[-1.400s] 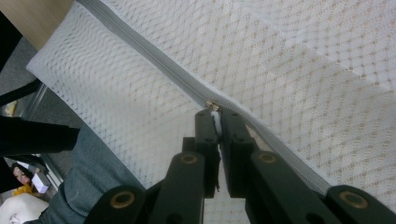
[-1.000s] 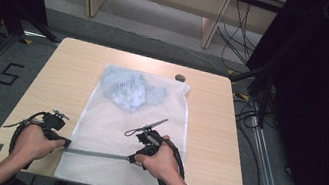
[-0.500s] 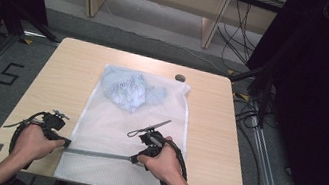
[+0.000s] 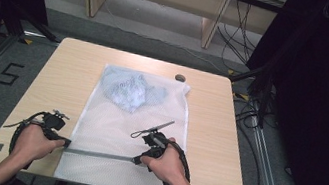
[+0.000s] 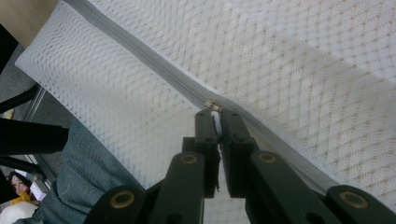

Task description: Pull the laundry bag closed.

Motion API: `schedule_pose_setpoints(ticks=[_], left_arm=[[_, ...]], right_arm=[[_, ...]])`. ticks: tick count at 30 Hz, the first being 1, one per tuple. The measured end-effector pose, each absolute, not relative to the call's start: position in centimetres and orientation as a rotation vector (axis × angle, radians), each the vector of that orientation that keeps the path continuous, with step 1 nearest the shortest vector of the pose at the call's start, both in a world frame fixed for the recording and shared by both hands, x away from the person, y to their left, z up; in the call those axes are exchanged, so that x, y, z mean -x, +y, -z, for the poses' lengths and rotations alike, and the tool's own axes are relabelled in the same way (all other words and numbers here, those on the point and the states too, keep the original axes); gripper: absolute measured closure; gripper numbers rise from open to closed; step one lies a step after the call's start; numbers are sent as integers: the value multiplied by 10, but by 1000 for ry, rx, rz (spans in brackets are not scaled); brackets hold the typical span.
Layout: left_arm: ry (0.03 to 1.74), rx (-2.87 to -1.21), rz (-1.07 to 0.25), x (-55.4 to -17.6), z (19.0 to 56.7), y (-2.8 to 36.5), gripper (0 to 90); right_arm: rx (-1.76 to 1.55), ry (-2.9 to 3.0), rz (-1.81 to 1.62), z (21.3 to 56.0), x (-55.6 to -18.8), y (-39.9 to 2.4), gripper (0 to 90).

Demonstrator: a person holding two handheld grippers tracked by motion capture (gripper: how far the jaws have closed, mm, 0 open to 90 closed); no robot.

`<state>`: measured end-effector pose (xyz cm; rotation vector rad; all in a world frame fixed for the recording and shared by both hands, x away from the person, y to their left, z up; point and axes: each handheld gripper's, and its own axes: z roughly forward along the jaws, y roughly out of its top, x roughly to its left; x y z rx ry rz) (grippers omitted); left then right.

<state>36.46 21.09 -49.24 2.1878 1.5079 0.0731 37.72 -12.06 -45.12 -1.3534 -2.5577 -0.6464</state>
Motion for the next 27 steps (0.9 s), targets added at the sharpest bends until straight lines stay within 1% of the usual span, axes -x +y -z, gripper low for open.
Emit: schedule_pose_setpoints(ticks=[27], left_arm=[[1510,-2187,-71,-365,492,211,899]], right_arm=[[1384,-2538,651,451,-375,-132,871]])
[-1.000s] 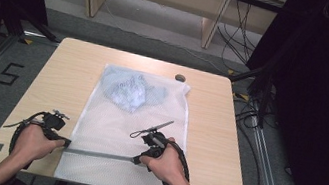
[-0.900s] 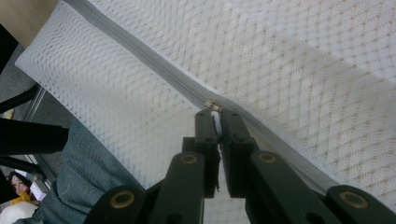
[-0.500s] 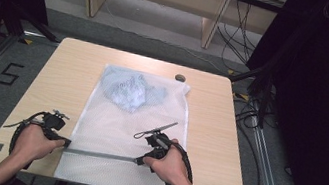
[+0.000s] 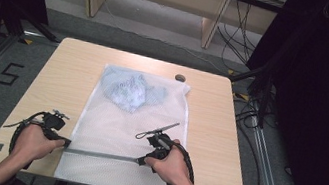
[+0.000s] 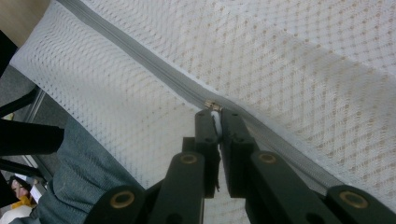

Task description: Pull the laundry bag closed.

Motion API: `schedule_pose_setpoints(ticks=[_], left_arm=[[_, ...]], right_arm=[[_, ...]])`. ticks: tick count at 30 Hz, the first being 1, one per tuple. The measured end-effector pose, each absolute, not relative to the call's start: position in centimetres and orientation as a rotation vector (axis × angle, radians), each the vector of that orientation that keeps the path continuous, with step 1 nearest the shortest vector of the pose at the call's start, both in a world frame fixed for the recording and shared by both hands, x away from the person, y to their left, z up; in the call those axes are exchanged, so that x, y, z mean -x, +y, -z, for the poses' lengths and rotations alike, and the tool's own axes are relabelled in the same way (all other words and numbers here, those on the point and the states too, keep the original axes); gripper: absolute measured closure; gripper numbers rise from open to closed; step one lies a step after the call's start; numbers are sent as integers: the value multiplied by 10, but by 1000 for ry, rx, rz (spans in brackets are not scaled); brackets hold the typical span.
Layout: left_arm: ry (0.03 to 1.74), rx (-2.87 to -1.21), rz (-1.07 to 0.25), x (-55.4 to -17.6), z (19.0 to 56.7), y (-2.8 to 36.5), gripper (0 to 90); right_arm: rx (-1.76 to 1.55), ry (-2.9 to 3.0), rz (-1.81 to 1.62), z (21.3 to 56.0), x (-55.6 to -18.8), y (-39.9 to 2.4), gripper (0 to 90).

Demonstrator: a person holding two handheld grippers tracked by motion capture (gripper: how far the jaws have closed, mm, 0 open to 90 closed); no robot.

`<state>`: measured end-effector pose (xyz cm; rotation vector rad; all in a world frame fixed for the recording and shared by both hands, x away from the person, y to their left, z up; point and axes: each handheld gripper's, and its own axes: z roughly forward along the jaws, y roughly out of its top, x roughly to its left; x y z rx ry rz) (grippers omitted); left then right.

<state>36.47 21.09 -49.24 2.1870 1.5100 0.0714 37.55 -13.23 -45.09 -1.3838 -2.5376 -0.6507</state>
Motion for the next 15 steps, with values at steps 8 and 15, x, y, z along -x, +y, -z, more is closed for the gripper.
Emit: schedule_pose_setpoints(ticks=[8,15], left_arm=[[1539,-2164,-60,-364,492,209,899],[1516,-2183,-70,-365,492,211,899]], right_arm=[[1379,-2545,673,453,-376,-135,871],[1397,-2542,647,451,-376,-138,871]])
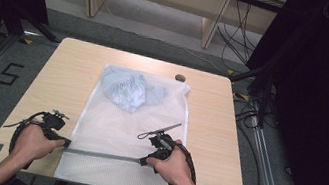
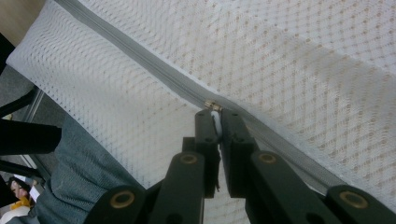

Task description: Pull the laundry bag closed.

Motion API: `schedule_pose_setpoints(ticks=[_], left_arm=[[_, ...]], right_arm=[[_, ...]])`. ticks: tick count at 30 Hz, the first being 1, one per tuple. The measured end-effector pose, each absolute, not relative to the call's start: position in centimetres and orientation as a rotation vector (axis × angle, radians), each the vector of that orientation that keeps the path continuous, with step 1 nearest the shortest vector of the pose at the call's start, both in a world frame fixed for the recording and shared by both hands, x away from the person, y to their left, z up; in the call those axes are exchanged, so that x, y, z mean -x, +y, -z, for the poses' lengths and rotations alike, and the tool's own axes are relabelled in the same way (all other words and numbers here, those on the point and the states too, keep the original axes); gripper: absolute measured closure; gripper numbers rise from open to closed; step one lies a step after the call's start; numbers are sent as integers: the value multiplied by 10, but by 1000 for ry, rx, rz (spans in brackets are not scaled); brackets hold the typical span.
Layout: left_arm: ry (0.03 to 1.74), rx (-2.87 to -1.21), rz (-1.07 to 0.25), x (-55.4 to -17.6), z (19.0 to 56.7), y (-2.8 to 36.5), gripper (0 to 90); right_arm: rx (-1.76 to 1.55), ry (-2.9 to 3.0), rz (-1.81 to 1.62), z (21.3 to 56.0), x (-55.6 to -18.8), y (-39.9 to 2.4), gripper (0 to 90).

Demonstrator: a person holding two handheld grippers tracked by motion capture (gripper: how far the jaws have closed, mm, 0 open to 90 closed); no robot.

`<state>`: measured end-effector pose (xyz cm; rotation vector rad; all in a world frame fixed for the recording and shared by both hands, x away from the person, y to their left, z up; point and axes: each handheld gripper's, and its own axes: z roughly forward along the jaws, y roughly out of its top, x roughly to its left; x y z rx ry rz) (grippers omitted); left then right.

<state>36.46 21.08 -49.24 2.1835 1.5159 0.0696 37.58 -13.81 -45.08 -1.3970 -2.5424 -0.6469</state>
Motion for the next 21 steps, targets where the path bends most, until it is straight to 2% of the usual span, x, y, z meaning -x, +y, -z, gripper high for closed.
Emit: schedule_pose_setpoints(ticks=[7,9,21], left_arm=[[1544,-2152,-56,-363,493,209,899],[1501,-2194,-72,-365,492,212,899],[1500,-2189,-76,-365,493,211,899]], right_arm=[[1394,-2548,656,451,-375,-140,870],[1395,-2554,680,452,-375,-141,870],[1431,-2518,649,449,-374,-147,870]])
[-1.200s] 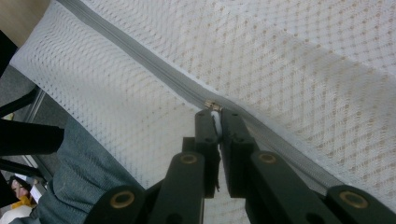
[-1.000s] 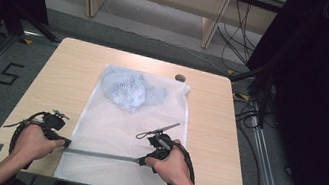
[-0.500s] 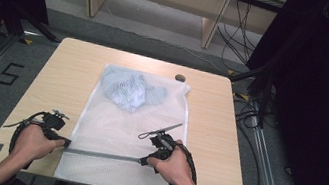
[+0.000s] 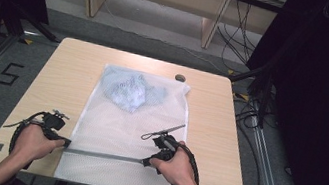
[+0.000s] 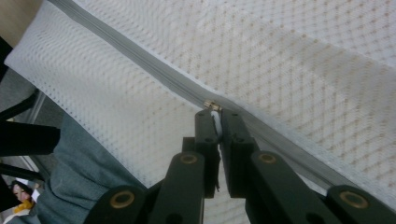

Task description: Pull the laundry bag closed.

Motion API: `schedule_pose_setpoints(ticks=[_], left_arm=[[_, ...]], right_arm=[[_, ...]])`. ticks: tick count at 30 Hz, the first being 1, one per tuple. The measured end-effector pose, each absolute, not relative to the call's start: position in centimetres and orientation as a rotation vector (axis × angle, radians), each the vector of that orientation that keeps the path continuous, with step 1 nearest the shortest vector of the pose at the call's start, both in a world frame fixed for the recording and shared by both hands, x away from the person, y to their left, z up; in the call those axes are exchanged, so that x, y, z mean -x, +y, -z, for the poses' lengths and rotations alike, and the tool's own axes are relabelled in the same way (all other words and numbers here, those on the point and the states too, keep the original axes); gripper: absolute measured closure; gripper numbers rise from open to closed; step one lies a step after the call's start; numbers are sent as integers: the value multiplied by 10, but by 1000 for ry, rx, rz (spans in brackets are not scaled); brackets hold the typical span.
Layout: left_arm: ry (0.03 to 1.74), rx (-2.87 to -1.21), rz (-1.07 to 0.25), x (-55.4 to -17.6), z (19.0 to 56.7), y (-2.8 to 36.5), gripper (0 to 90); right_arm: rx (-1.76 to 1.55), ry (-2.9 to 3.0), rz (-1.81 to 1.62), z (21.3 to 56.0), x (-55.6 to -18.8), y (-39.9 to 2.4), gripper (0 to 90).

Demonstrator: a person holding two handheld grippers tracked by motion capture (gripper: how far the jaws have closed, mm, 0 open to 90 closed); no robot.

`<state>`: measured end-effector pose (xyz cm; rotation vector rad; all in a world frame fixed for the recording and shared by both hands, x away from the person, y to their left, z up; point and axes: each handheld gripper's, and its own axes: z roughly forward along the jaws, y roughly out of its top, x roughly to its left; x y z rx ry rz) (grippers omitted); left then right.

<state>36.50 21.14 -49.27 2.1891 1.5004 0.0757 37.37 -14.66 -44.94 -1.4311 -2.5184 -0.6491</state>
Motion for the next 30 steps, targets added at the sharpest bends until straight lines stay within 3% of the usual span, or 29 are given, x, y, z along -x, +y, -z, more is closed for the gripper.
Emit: schedule_pose_setpoints(ticks=[30], left_arm=[[1514,-2186,-70,-365,492,211,899]], right_arm=[[1448,-2514,675,447,-373,-164,870]])
